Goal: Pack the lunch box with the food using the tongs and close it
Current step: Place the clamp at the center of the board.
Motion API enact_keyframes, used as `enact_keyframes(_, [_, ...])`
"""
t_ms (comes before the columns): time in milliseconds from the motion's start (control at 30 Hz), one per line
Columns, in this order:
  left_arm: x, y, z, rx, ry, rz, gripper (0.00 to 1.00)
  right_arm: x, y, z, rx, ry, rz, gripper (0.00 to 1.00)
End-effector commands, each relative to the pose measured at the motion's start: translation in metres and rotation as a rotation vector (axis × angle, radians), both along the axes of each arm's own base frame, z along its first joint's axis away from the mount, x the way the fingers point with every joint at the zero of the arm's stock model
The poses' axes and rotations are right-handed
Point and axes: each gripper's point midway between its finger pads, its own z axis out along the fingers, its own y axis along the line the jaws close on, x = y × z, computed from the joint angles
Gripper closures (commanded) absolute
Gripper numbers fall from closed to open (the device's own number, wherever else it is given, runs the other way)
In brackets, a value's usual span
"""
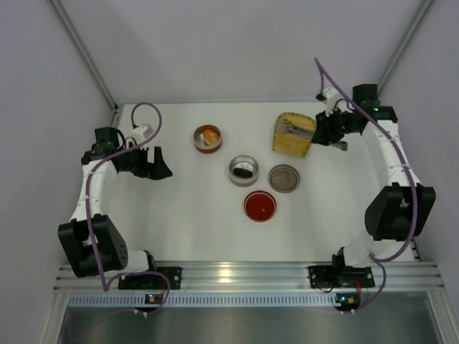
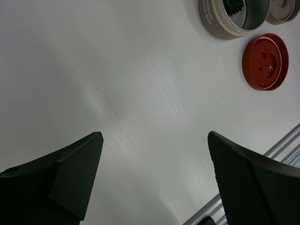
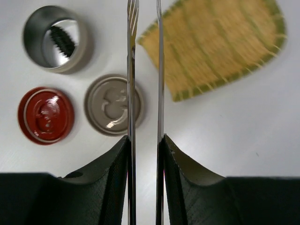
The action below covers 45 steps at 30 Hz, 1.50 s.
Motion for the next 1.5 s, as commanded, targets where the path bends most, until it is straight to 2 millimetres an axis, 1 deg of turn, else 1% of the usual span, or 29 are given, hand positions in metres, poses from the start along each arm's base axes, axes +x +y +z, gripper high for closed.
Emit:
enact_keyframes(0, [0.000,-0.002,0.016,0.000,-0.071,-0.019,0.02,0.020,-0.070,0.024,0.061,-0.067,-0.268,0.68])
enact_keyframes(33, [-0.001,-0.003,0.017,-0.001,-0.072,-0.018,0.02,0.026,-0.089,0.023,0.050,-0.087,-0.332,0.68])
enact_keyframes(67, [-0.001,-0.003,0.017,-0.003,-0.073,-0.019,0.02,0.027,-0.106,0.019,0.046,-0.081,-0.394,0.68])
enact_keyframes(100, [-0.001,-0.004,0.018,-0.005,-0.076,-0.020,0.02,0.028,-0.132,0.016,0.034,-0.083,-0.477,0.68])
enact_keyframes(133, [0.000,-0.004,0.017,-0.007,-0.074,-0.019,0.02,0.029,-0.149,0.010,0.007,-0.074,-0.550,0.68])
enact_keyframes(167, [0.001,-0.004,0.017,-0.012,-0.074,-0.017,0.02,0.032,-0.160,0.005,-0.011,-0.081,-0.587,0.68])
enact_keyframes(233, [0.003,-0.004,0.016,-0.023,-0.071,-0.011,0.02,0.035,-0.174,-0.007,-0.049,-0.069,-0.641,0.69])
enact_keyframes(300, [0.004,-0.006,0.015,-0.037,-0.066,-0.011,0.02,0.044,-0.181,-0.015,-0.048,-0.075,-0.688,0.69])
enact_keyframes(333, [0.005,-0.007,0.015,-0.043,-0.060,-0.006,0.02,0.049,-0.187,-0.028,-0.058,-0.049,-0.718,0.69])
enact_keyframes(400, [0.007,-0.007,0.012,-0.054,-0.058,0.001,0.02,0.062,-0.193,-0.036,-0.049,-0.044,-0.760,0.70])
enact_keyframes(433, [0.007,-0.007,0.010,-0.056,-0.054,0.003,0.02,0.066,-0.198,-0.053,-0.062,-0.007,-0.782,0.70])
enact_keyframes(500, [0.007,-0.006,0.008,-0.053,-0.050,0.002,0.02,0.076,-0.199,-0.064,-0.073,0.005,-0.775,0.70])
enact_keyframes(533, [0.006,-0.005,0.006,-0.044,-0.048,0.002,0.02,0.078,-0.201,-0.078,-0.087,0.030,-0.776,0.70])
enact_keyframes(600, [0.004,-0.004,0.004,-0.028,-0.046,0.003,0.02,0.081,-0.199,-0.092,-0.108,0.037,-0.747,0.69])
enact_keyframes(633, [0.004,-0.003,0.004,-0.021,-0.052,0.000,0.02,0.079,-0.199,-0.106,-0.117,0.064,-0.742,0.68])
enact_keyframes(700, [0.003,-0.003,0.004,-0.016,-0.054,0.001,0.02,0.078,-0.199,-0.118,-0.135,0.079,-0.725,0.66])
enact_keyframes(767, [0.002,-0.003,0.003,-0.015,-0.053,0.002,0.02,0.074,-0.200,-0.135,-0.152,0.123,-0.723,0.65])
enact_keyframes(867, [0.002,-0.003,0.005,-0.016,-0.054,0.001,0.02,0.064,-0.201,-0.150,-0.177,0.174,-0.717,0.57])
enact_keyframes(900, [0.002,-0.003,0.006,-0.017,-0.059,0.001,0.02,0.060,-0.200,-0.154,-0.183,0.185,-0.708,0.52])
enact_keyframes(967, [0.001,-0.003,0.007,-0.016,-0.060,0.000,0.02,0.052,-0.197,-0.160,-0.184,0.205,-0.697,0.48])
enact_keyframes(1000, [0.001,-0.003,0.008,-0.016,-0.062,0.001,0.02,0.049,-0.195,-0.162,-0.186,0.213,-0.686,0.43])
enact_keyframes(1033, [0.000,-0.003,0.009,-0.015,-0.065,0.001,0.02,0.045,-0.193,-0.165,-0.182,0.224,-0.678,0.41])
enact_keyframes(1100, [-0.001,-0.004,0.010,-0.012,-0.069,-0.004,0.02,0.040,-0.190,-0.166,-0.181,0.237,-0.660,0.34])
enact_keyframes(1200, [-0.004,-0.004,0.014,-0.004,-0.079,-0.005,0.02,0.034,-0.188,-0.166,-0.183,0.250,-0.643,0.28])
enact_keyframes(1267, [-0.006,-0.004,0.017,0.000,-0.083,-0.005,0.02,0.032,-0.186,-0.162,-0.179,0.246,-0.635,0.27])
enact_keyframes(1300, [-0.007,-0.004,0.017,0.002,-0.084,-0.005,0.02,0.030,-0.184,-0.160,-0.181,0.249,-0.625,0.24])
enact_keyframes(1400, [-0.011,-0.005,0.019,0.005,-0.087,-0.009,0.02,0.027,-0.181,-0.143,-0.175,0.225,-0.600,0.21])
enact_keyframes(1433, [-0.012,-0.004,0.021,0.007,-0.089,-0.008,0.02,0.027,-0.178,-0.125,-0.163,0.184,-0.583,0.19])
enact_keyframes(1467, [-0.013,-0.005,0.022,0.007,-0.091,-0.011,0.02,0.027,-0.176,-0.115,-0.171,0.146,-0.539,0.16])
